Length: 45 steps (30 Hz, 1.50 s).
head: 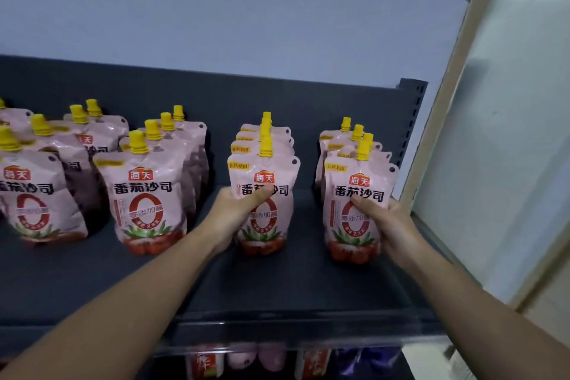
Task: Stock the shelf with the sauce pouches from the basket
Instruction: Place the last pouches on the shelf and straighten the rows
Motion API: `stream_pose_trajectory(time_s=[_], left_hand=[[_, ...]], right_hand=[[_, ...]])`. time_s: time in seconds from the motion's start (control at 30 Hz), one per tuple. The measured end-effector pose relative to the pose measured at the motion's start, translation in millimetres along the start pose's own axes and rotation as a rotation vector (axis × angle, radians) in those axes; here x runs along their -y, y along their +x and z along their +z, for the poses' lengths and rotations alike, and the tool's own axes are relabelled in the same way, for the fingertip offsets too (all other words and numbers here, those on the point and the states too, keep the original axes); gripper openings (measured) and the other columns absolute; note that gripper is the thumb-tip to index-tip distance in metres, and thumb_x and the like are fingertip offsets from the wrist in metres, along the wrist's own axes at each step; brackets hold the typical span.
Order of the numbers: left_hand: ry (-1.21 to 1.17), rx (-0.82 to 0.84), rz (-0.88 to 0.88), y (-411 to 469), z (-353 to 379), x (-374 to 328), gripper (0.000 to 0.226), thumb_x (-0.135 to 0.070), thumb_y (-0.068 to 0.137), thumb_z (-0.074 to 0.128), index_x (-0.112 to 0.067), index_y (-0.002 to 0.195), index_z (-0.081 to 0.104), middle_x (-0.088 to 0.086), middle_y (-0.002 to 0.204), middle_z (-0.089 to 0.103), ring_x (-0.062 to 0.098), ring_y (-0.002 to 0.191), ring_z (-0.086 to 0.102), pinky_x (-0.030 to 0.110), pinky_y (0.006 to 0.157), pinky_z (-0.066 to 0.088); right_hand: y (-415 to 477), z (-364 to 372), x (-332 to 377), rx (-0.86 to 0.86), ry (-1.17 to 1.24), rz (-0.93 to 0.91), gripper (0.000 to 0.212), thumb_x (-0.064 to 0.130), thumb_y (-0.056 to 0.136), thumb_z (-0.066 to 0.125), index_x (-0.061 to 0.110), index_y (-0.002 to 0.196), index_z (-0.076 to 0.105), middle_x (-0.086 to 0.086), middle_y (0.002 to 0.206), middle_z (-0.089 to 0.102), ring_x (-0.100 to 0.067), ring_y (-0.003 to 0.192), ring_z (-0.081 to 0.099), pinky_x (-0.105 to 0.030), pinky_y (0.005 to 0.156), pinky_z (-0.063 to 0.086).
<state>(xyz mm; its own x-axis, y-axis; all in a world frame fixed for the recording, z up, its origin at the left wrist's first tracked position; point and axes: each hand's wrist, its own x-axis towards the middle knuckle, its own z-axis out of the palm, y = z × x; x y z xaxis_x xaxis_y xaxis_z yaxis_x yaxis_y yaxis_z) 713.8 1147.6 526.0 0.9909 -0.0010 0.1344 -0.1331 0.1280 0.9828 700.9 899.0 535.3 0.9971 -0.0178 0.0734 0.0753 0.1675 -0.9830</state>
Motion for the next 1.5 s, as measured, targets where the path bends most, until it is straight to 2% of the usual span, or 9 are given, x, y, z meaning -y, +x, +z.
stream_pose_trajectory(time_s=[0.27,0.4,0.6,0.77,0.93,1.17,1.23,1.33,1.5], left_hand=[[0.212,0.207,-0.068,-7.3,-25.8,7.3,0.055,-0.037,0.034,0.092,-0.019,0.083,0.075,0.000,0.089,0.077,0.012,0.083,0.073,0.018,0.065,0.056],[0.341,0.199,-0.068,-14.6,-30.7,6.1,0.037,-0.010,0.058,0.081,-0.017,0.092,0.070,-0.009,0.088,0.076,0.005,0.085,0.071,0.011,0.065,0.052],[0.369,0.124,-0.008,-18.5,-24.7,8.8,0.047,-0.024,0.048,0.082,-0.018,0.092,0.068,-0.014,0.085,0.075,0.002,0.082,0.070,0.011,0.067,0.053],[0.360,0.089,0.024,-18.2,-22.2,13.6,0.047,-0.020,0.051,0.080,-0.021,0.096,0.066,-0.018,0.085,0.074,0.000,0.085,0.069,0.011,0.070,0.053],[0.383,0.083,0.021,-18.9,-24.9,15.0,0.040,-0.002,0.070,0.076,-0.024,0.100,0.064,-0.023,0.086,0.073,-0.006,0.085,0.067,0.009,0.071,0.053],[0.353,0.144,-0.013,-24.3,-23.6,7.0,0.068,-0.040,0.039,0.082,-0.021,0.102,0.065,-0.020,0.089,0.074,-0.004,0.086,0.068,0.007,0.066,0.050],[0.350,0.151,-0.016,-24.9,-27.3,7.1,0.078,-0.047,0.034,0.087,-0.020,0.104,0.066,-0.013,0.096,0.075,0.002,0.089,0.070,0.011,0.069,0.053],[0.341,0.111,-0.023,-25.9,-28.2,6.7,0.068,-0.039,0.047,0.084,-0.016,0.108,0.067,-0.006,0.102,0.074,0.009,0.095,0.070,0.015,0.075,0.055],[0.212,0.017,-0.080,-29.4,-23.5,6.5,0.036,-0.020,0.062,0.077,-0.012,0.097,0.072,-0.004,0.088,0.076,0.007,0.083,0.071,0.012,0.066,0.054]], right_hand=[[15.7,-25.3,1.6,0.199,-0.098,0.014,0.017,0.003,0.081,0.060,0.014,0.092,0.066,0.002,0.082,0.076,-0.013,0.077,0.073,-0.023,0.059,0.057],[16.7,-32.4,1.1,0.263,-0.156,0.009,0.019,0.003,0.076,0.065,0.014,0.091,0.067,0.003,0.083,0.076,-0.011,0.079,0.073,-0.021,0.061,0.057],[17.0,-46.0,0.8,0.369,-0.323,0.041,0.030,0.010,0.067,0.072,0.020,0.094,0.066,0.012,0.085,0.075,-0.003,0.079,0.071,-0.018,0.063,0.056],[25.3,-56.4,6.2,0.342,-0.554,-0.046,0.030,0.009,0.071,0.075,0.025,0.094,0.064,0.011,0.093,0.071,-0.003,0.087,0.067,-0.021,0.075,0.052],[28.4,-57.6,6.2,0.317,-0.591,-0.117,0.029,0.009,0.074,0.073,0.028,0.090,0.058,0.015,0.092,0.066,0.000,0.085,0.062,-0.015,0.069,0.048],[25.7,-67.4,-1.9,0.292,-0.627,-0.150,0.047,0.027,0.064,0.078,0.022,0.102,0.051,0.009,0.101,0.065,-0.008,0.095,0.063,-0.027,0.079,0.055],[21.9,-71.6,-3.5,0.105,-0.653,-0.236,0.055,0.050,0.057,0.074,0.015,0.089,0.046,0.000,0.084,0.061,-0.013,0.076,0.059,-0.034,0.069,0.054],[7.7,-70.0,-5.5,-0.140,-0.666,-0.634,0.048,0.061,0.074,0.059,0.023,0.064,0.031,0.001,0.056,0.036,-0.008,0.052,0.033,-0.027,0.052,0.034],[-13.9,-11.3,-13.3,0.108,-1.026,-0.930,0.033,0.040,0.083,0.050,0.013,0.064,0.051,0.006,0.058,0.050,-0.011,0.052,0.045,-0.030,0.053,0.040]])
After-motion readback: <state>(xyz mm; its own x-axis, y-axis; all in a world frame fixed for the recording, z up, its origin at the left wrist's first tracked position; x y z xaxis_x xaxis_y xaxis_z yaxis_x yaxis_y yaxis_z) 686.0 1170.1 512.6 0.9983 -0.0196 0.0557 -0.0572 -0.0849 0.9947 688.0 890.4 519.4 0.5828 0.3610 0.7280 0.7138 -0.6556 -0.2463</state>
